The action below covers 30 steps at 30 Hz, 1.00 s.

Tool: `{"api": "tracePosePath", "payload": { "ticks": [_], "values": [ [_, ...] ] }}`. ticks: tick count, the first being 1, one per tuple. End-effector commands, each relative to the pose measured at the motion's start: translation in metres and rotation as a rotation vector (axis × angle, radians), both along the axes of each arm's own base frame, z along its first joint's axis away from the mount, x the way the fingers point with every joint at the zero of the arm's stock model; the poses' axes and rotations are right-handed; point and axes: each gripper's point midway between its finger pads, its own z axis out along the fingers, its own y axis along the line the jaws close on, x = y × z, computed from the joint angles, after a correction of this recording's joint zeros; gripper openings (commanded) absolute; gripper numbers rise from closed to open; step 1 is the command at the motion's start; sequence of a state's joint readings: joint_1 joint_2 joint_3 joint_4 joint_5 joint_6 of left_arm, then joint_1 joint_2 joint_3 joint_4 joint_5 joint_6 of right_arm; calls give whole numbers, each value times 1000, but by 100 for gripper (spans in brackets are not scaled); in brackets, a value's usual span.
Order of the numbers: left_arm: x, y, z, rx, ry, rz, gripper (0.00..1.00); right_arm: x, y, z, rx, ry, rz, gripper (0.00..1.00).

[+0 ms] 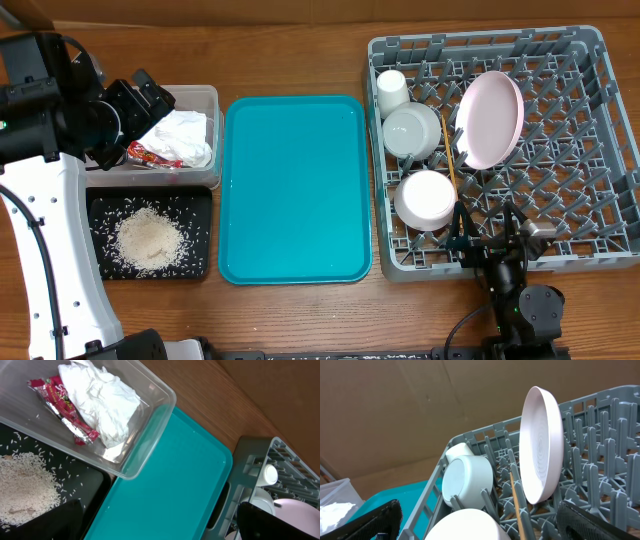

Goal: Sort waste into correct bins and load items into the dishwasher

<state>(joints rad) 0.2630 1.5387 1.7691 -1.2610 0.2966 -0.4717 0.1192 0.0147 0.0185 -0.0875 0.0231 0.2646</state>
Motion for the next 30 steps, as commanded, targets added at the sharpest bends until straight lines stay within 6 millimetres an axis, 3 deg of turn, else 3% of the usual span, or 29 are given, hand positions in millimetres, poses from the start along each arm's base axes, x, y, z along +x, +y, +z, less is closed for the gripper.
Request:
{"api": "tracePosePath", "payload": {
  "ticks": [1, 8, 13, 18, 22, 25, 30],
  "values": [
    [-1, -2, 13, 4, -38, -6, 100, 0, 0, -1, -5, -7, 4, 100],
    [0, -3, 12, 3, -35, -9, 100, 0, 0, -1, -5, -7, 4, 100],
    [-12, -17, 35, 19, -101, -41, 100, 0, 0, -1, -5, -7, 4, 100],
    [-43, -38, 77, 89, -234, -79, 100, 0, 0, -1, -5, -7, 4, 100],
    [-85, -50, 99, 151, -303, -92, 100, 0, 0, -1, -5, -7, 4, 100],
    [-115, -58, 96, 151, -332, -113, 100, 0, 0, -1, -5, -7, 4, 100],
    [-162, -58, 48, 166, -316, -100, 100, 0, 0, -1, -5, -7, 4, 100]
  ]
}}
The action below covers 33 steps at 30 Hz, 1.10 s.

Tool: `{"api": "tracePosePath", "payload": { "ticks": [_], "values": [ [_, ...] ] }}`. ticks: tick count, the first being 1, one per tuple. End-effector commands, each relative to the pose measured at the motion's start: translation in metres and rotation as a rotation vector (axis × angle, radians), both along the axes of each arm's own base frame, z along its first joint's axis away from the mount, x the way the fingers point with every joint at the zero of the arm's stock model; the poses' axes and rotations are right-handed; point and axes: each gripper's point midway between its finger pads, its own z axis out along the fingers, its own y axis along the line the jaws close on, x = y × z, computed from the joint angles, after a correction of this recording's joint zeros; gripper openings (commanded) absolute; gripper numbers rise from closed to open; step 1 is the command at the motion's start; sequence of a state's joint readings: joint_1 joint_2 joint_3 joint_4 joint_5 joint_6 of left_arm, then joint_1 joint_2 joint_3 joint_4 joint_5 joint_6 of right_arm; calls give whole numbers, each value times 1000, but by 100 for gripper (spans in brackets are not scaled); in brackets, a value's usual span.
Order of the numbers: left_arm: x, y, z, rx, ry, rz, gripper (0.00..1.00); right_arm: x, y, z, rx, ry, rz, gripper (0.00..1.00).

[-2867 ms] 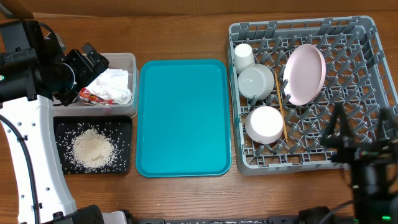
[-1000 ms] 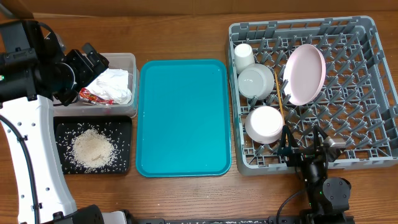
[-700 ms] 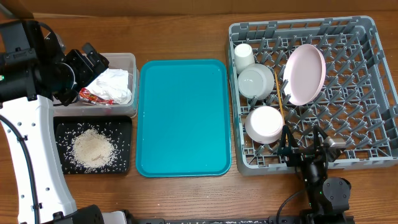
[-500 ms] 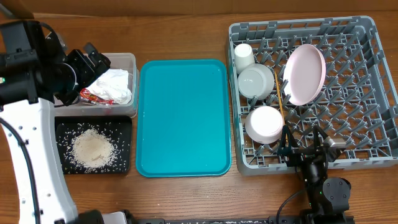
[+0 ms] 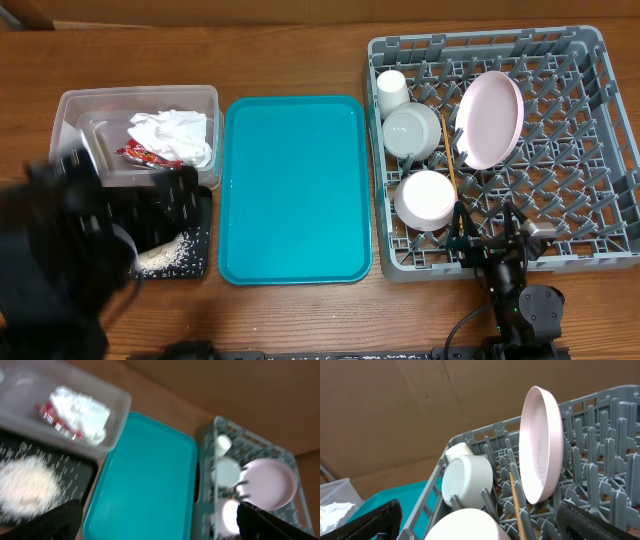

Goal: Sort waste into correct bins and load items into the dishwasher

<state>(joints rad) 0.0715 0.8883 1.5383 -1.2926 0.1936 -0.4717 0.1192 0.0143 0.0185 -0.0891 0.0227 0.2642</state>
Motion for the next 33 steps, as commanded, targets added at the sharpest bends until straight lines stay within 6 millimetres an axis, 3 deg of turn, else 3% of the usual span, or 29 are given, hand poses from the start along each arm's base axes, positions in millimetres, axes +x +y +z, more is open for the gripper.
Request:
{"api": "tracePosePath", "payload": {
  "ticks": [1, 5, 9, 21, 33],
  "values": [
    [-16, 6, -44, 29, 44, 34, 100, 0, 0, -1, -5, -8, 3, 100],
    [-28, 7, -83, 37, -8, 42, 100, 0, 0, -1, -5, -8, 3, 100],
    [-21, 9, -107, 49, -142, 54, 100, 0, 0, -1, -5, -8, 3, 100],
    [23, 12, -123, 66, -633, 62, 100, 0, 0, -1, -5, -8, 3, 100],
    [35, 14, -189, 83, -616, 62, 100, 0, 0, -1, -5, -8, 3, 100]
  ]
}}
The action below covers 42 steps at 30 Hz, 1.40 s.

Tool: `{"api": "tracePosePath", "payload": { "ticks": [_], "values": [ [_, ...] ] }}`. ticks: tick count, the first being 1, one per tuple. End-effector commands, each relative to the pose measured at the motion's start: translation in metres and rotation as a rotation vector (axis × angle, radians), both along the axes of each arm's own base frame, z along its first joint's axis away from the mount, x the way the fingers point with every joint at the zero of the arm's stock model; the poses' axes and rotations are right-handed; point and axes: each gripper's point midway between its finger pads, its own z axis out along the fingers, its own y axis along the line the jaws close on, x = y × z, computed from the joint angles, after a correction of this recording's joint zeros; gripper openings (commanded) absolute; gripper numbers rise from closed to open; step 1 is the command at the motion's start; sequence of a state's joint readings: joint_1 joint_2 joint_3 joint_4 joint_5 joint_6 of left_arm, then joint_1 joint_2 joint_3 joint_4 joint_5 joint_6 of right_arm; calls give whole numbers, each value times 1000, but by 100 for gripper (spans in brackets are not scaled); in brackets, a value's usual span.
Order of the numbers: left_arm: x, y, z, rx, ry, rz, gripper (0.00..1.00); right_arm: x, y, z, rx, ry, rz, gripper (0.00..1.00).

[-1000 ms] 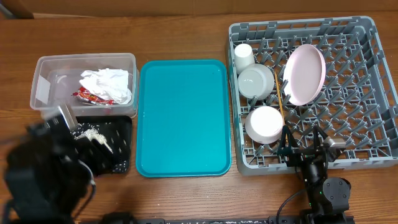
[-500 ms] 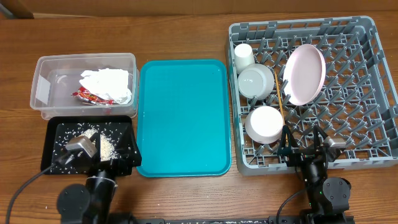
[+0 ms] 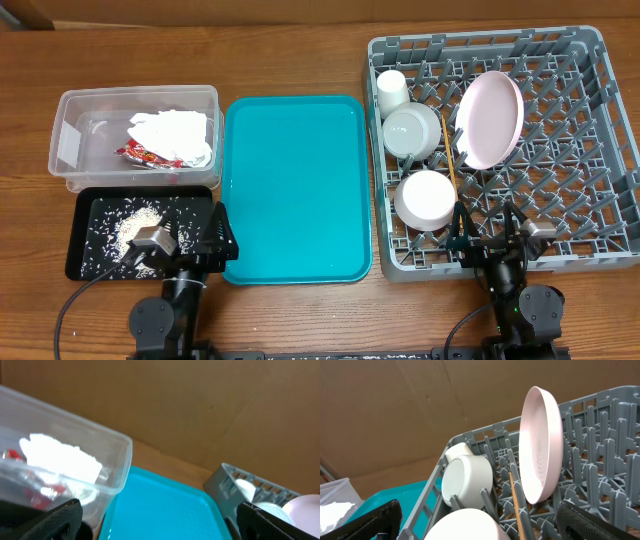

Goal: Sort waste into correct bins and load items into the dishwasher

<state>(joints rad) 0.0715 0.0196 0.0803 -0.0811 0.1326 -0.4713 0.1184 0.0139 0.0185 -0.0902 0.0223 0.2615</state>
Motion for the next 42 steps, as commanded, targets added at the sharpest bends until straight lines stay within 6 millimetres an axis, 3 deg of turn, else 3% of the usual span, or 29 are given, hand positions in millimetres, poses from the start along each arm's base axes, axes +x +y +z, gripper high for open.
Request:
{"api": "tracePosePath", "payload": {
  "ticks": [1, 5, 9, 13, 42],
  "values": [
    [1, 1, -12, 29, 11, 8, 99, 0, 0, -1, -2, -8, 4, 100],
    [3, -2, -30, 147, 38, -11, 100, 0, 0, -1, -2, -8, 4, 100],
    [3, -10, -30, 384, 16, -49, 100, 0, 0, -1, -2, -8, 4, 100],
    [3, -6, -31, 469, 19, -30, 100, 0, 0, -1, -2, -8, 4, 100],
    [4, -4, -31, 486, 20, -23, 100, 0, 0, -1, -2, -8, 4, 100]
  ]
}}
